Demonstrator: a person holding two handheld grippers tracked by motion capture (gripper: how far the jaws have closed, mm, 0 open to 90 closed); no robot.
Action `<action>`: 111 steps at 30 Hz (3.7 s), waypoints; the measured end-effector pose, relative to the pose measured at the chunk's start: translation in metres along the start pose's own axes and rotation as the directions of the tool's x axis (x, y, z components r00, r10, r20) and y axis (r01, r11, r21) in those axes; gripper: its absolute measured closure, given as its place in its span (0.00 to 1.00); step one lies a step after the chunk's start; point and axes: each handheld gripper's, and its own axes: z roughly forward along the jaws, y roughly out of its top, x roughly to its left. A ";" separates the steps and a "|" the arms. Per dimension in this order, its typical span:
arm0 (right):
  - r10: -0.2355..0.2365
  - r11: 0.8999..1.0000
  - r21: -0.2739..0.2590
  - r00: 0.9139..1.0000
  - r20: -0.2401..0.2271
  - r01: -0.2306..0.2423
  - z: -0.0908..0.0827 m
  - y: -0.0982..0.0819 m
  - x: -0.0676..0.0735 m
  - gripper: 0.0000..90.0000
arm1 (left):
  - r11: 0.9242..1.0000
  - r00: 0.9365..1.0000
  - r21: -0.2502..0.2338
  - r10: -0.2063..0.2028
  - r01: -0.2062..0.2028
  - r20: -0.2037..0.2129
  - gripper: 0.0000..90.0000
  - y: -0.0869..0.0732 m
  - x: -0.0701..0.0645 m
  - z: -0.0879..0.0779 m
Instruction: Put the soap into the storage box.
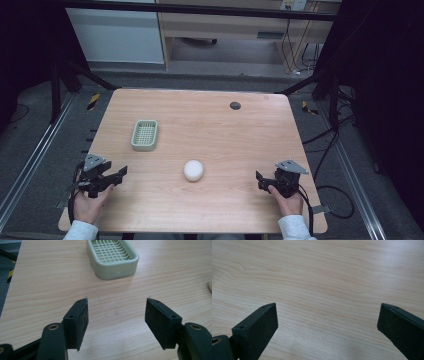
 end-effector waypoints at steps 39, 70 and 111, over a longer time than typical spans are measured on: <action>0.039 0.999 -0.019 0.999 -0.009 -0.039 0.000 0.001 0.000 0.05 | 0.970 0.954 0.009 0.239 -0.244 0.180 0.34 0.032 -0.103 0.007; 0.040 0.999 -0.023 0.999 -0.008 -0.040 0.000 0.001 0.000 0.05 | 0.925 0.899 0.071 0.342 -0.373 0.274 0.29 0.056 -0.159 0.041; 0.025 0.999 -0.023 1.000 -0.009 -0.026 0.001 0.001 0.000 0.05 | 0.883 0.887 0.214 0.344 -0.418 0.309 0.22 0.060 -0.184 0.098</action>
